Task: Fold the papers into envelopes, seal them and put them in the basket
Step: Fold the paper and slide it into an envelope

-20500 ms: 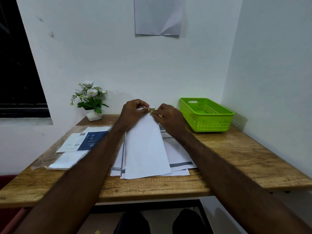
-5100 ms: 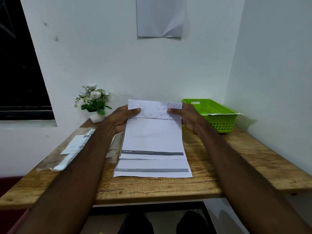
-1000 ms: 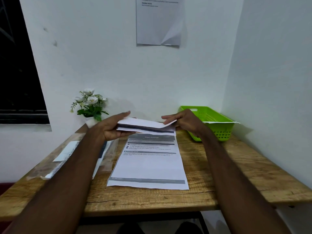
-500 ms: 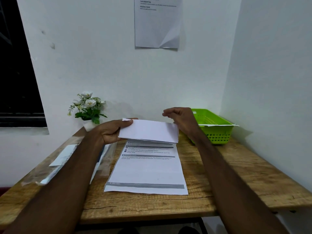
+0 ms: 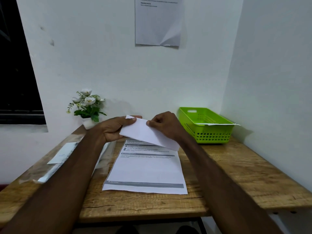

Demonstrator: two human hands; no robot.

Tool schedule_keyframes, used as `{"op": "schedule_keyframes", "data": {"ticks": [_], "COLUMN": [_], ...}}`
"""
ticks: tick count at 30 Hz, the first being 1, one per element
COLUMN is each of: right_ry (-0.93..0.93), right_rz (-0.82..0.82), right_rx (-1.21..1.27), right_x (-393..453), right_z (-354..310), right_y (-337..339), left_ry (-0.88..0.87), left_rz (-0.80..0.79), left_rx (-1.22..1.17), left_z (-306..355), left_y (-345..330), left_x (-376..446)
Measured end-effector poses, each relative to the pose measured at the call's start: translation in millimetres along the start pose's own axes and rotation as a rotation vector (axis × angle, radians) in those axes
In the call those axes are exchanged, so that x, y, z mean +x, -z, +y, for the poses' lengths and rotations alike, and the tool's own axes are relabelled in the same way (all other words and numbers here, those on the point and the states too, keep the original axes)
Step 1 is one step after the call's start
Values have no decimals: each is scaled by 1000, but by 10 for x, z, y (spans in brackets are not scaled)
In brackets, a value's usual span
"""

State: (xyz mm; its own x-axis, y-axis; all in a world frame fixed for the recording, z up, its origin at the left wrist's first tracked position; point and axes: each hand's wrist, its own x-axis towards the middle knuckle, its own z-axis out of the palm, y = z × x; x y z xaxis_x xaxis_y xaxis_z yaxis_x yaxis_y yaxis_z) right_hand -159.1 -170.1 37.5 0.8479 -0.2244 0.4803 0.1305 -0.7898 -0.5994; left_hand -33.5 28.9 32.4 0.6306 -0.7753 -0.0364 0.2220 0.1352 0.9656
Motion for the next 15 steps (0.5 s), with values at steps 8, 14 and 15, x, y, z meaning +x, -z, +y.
{"op": "schedule_keyframes", "data": {"ticks": [8,14,15], "right_ry": [-115,-334,-356], "right_rz": [-44,-50,-62], "right_rx": [193,382,404], "right_x": [-81,-91,-89], "right_z": [350,470,485], "right_y": [425,424,431], "left_ry": [-13,65,81], "left_rz": [104,114,114], "left_rx": [-76,-34,-15], "left_z": [56,63,57], "left_y": [57,79,78], "left_x": [-76,-90,-87]}}
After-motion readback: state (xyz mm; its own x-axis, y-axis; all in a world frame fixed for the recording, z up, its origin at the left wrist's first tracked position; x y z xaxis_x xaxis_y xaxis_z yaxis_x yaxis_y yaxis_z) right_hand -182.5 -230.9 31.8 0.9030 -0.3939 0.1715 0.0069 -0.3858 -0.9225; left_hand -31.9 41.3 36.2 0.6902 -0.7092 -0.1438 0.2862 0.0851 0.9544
